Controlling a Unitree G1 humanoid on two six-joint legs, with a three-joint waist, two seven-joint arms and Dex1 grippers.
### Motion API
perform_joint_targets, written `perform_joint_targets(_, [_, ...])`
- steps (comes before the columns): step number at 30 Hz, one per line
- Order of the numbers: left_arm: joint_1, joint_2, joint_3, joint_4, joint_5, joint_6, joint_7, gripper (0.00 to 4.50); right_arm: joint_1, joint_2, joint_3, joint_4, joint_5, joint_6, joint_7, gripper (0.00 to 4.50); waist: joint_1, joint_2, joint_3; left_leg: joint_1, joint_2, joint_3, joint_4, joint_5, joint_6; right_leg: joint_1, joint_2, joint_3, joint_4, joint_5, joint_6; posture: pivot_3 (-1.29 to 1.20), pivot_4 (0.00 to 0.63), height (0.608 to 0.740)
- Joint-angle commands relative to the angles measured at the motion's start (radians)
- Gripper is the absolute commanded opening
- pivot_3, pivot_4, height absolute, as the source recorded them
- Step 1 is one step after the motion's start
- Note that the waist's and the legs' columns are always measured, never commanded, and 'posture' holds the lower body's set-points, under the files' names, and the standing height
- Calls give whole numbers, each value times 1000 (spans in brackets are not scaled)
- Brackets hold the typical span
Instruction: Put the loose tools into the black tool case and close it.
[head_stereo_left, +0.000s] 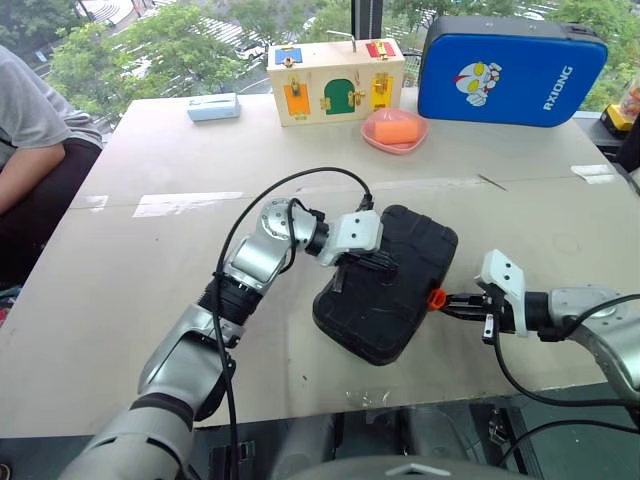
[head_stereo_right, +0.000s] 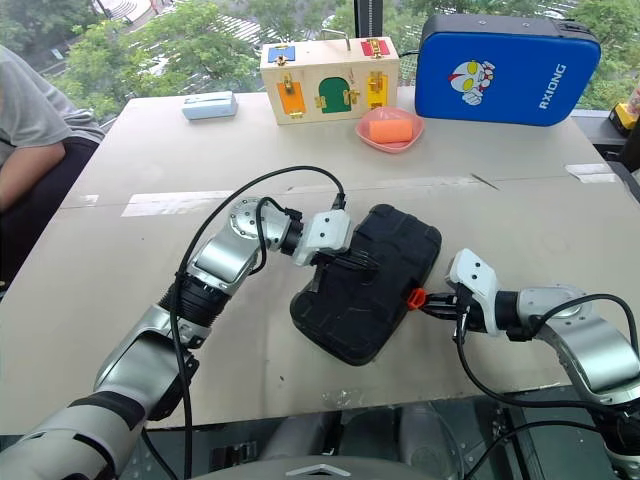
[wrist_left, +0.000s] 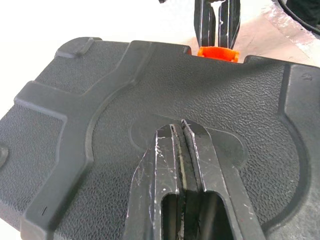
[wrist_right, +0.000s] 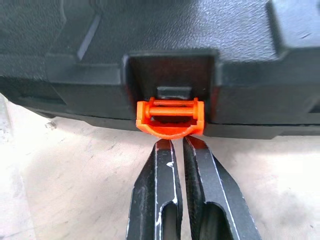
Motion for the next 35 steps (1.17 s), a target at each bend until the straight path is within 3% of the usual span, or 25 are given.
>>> perform_joint_targets(1, [73,-1,-110,66,97,51,-3,72,-77,31,-62,-159,100,-57,11,0,-2,0,0,0,0,0,0,0,0,0,0,0,0,0,0,0,150,735])
perform_joint_targets(10, [77,6,-99,74,97,51,1,72,-82,40,-61,-166,104,-43,3,0,9,-3,-9,2,1,0,-1,0,1,0,0,0,-1,0,0,0,150,735])
perform_joint_targets(14, [78,37,-40,40,66,87,38,72,-52,-17,-128,-155,109,-84,38,0,25,-6,-11,1,1,-1,-2,0,0,1,0,0,-4,0,0,0,150,735])
perform_joint_targets(15, [81,51,-13,24,40,111,37,669,-43,-33,-151,-150,115,-97,50,0,23,-5,-12,1,1,-1,-2,0,0,0,0,0,-5,0,0,0,150,735])
perform_joint_targets(17, [98,108,62,-29,-23,181,24,982,-21,-80,-203,-126,130,-117,97,0,18,-4,-12,1,1,0,-3,0,0,0,0,2,-4,0,0,0,150,735])
perform_joint_targets(20, [160,256,205,-135,-147,302,-23,2372,46,-161,-306,-70,190,-157,243,866,4,-4,-11,1,1,-1,-4,-1,1,-1,0,3,-3,0,0,0,150,735])
perform_joint_targets(22, [228,392,347,-223,-280,427,-78,3367,72,-219,-386,16,217,-184,342,1831,-8,-1,-8,1,2,-1,-6,-1,1,-1,0,3,-4,0,-1,0,150,735])
perform_joint_targets(25, [312,547,532,-308,-421,598,-85,4500,64,-306,-457,180,222,-209,454,3171,2,3,3,0,2,-1,-8,-1,1,-4,1,7,-5,0,-1,0,150,735])
perform_joint_targets(27, [384,631,647,-347,-475,687,-87,4500,34,-361,-478,286,221,-216,515,4146,17,4,6,-3,1,-2,-5,-1,1,-4,-1,5,-6,0,-1,0,150,735])
perform_joint_targets(28, [435,667,709,-371,-494,716,-91,4500,13,-386,-480,341,217,-223,544,4423,23,5,7,-3,1,-2,-5,-1,1,-4,-3,4,-7,0,-1,0,150,735])
perform_joint_targets(32, [607,705,869,-472,-528,755,-63,4500,-57,-421,-454,457,209,-232,586,4423,34,9,10,-3,0,-2,-7,0,-1,-4,-5,3,-11,0,-1,0,150,735])
perform_joint_targets(35, [661,640,918,-569,-566,770,20,4500,-83,-399,-399,465,187,-256,585,4423,36,10,10,-3,0,-1,-10,0,-1,-4,-6,6,-11,0,-1,0,150,735])
